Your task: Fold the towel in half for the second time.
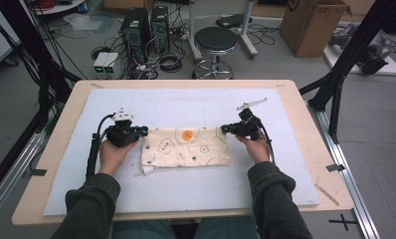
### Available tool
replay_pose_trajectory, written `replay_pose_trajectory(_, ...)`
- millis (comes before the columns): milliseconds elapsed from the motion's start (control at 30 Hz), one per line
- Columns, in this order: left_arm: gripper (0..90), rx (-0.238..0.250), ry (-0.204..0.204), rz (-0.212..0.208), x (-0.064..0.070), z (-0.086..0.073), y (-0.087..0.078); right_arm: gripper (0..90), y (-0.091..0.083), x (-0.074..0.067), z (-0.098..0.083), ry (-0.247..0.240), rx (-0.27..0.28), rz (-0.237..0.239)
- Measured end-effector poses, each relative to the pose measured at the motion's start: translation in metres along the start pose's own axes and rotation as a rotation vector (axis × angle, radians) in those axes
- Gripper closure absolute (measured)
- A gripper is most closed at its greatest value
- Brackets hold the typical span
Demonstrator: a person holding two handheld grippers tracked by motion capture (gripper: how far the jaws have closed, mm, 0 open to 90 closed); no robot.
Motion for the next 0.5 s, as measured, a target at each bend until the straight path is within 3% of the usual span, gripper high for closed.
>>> replay_pose_trajectory(167,85.5,0.004,0.007,-0.019,0.003,-0.007,-0.004,85.6,-0.003,-0.002,-0.007,0.018,0.014,0.023)
replay_pose_trajectory(300,85.5,0.018,0.026,-0.027,0.007,-0.004,-0.009,85.6,-0.007,-0.007,-0.004,-0.017,0.027,0.026)
replay_pose_trajectory(500,85.4,0.036,0.050,-0.045,0.013,-0.003,-0.017,85.5,-0.016,-0.010,-0.005,-0.030,0.038,0.048)
Point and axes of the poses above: each handheld gripper's, and its own axes: y roughly forward along the jaws, z roughly out of its top, x roughly to its right, the point moved 4 cm from there along y, roughly forward along the jaws, and after that the axes turned 1 degree about -x, right-handed, at the moved point
